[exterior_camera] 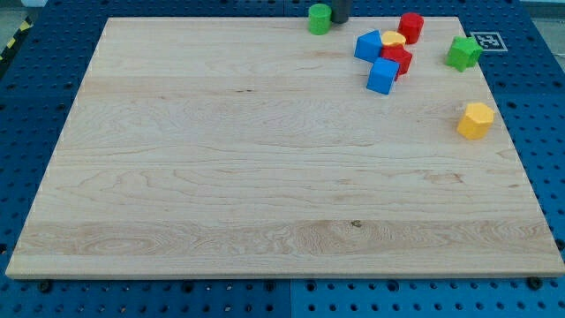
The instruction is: Move the red circle a bit down
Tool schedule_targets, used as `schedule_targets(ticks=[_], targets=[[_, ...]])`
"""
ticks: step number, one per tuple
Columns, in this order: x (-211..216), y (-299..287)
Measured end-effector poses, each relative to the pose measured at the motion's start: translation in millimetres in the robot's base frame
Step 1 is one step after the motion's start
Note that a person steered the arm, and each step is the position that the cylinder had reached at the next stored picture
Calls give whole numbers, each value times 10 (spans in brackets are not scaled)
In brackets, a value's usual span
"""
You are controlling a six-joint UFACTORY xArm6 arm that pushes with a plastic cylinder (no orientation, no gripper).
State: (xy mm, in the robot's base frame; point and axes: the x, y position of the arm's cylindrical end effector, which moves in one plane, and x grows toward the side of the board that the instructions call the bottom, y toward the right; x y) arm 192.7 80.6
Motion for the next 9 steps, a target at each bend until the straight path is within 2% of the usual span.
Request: schedule_targets(ticks=[3,9], targets=[[8,-1070],[-10,710]])
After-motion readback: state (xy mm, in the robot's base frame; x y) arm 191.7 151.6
